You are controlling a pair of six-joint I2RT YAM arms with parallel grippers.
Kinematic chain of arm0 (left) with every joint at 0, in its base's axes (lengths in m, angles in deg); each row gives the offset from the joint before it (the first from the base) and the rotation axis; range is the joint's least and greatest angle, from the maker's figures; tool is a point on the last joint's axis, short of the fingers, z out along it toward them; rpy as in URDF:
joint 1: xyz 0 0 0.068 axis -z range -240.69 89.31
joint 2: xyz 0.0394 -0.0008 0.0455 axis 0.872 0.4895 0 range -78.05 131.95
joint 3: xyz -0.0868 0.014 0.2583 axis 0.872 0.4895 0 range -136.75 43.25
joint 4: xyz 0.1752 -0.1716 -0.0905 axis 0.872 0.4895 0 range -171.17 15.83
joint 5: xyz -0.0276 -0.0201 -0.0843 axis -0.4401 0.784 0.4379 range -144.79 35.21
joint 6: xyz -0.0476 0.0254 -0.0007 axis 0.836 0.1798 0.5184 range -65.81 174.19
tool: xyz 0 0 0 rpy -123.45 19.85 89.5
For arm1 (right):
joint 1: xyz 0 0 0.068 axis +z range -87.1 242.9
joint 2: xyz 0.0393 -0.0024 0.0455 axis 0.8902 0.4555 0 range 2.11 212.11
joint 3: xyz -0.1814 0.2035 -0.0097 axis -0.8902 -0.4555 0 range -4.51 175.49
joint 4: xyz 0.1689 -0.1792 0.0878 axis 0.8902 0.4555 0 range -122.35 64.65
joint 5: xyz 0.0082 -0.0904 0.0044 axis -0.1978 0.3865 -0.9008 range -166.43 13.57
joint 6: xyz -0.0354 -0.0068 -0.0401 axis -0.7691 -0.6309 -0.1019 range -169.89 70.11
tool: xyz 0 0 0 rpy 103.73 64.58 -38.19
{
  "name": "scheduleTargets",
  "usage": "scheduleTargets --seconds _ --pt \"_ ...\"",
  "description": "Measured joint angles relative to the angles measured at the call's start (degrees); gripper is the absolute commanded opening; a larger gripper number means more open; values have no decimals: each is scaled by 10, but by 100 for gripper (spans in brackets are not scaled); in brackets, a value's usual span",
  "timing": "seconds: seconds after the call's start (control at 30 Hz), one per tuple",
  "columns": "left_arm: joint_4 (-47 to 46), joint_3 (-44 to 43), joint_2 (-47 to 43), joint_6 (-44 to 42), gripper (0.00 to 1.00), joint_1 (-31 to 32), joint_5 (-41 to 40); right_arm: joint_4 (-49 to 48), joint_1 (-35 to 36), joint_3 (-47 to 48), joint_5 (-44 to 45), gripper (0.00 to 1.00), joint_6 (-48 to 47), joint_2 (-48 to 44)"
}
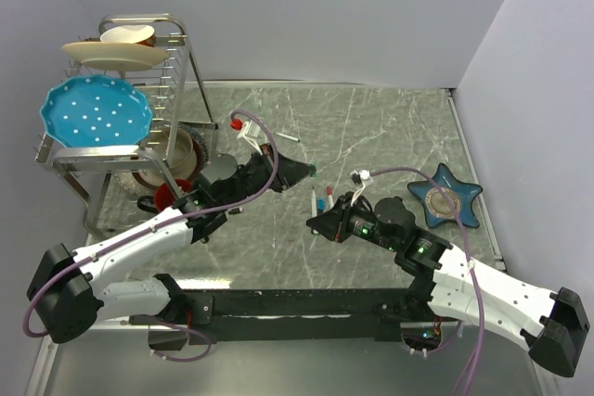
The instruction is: Insert the pens into the pen caps
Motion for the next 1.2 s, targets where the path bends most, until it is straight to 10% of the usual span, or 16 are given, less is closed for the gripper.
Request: scheduleTargets --seconds 1.2 --pt "12 9 0 -30 1 32 -32 9 2 21 11 0 1 -7"
